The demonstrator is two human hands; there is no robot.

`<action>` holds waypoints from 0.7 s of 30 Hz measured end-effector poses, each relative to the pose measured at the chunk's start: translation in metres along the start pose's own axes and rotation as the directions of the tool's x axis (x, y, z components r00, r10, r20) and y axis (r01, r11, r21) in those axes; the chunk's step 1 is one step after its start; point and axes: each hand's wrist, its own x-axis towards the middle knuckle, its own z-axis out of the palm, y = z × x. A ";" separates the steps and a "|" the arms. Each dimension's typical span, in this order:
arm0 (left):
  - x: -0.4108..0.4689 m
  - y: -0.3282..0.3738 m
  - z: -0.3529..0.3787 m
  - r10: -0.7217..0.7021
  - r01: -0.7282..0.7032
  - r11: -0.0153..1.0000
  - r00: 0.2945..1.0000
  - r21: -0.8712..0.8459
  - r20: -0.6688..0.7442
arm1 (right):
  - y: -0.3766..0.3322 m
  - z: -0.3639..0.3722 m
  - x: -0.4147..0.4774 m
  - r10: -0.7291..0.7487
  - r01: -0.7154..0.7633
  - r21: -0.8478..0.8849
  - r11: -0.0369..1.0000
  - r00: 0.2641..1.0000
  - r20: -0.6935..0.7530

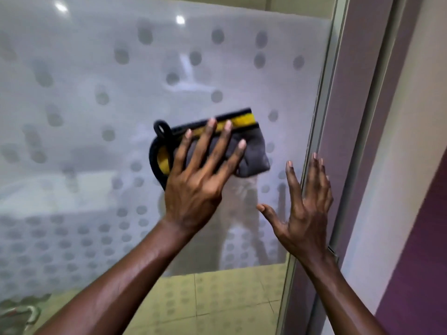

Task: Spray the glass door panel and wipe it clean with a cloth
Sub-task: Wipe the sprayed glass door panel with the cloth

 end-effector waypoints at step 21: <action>-0.013 0.031 0.002 -0.061 0.060 0.998 0.997 0.009 0.054 | 0.015 0.000 -0.008 -0.011 0.012 0.192 0.981 1.000 -0.009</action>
